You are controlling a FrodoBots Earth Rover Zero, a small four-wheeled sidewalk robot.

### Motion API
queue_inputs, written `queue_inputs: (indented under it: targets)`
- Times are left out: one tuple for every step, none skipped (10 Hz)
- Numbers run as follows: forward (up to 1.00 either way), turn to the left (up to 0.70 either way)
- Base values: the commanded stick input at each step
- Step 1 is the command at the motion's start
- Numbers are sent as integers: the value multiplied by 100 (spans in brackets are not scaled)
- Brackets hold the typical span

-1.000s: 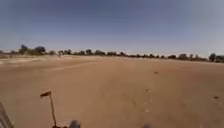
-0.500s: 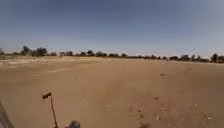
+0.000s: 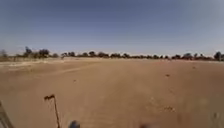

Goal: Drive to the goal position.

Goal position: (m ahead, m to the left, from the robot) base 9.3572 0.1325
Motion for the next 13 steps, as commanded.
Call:
queue_inputs:
  targets:
    - [70,0]
    - [70,0]
    - [70,0]
    - [70,0]
    - [70,0]
    - [70,0]
    - [70,0]
    - [70,0]
    - [70,0]
    - [70,0]
    - [70,0]
    - [70,0]
    - [70,0]
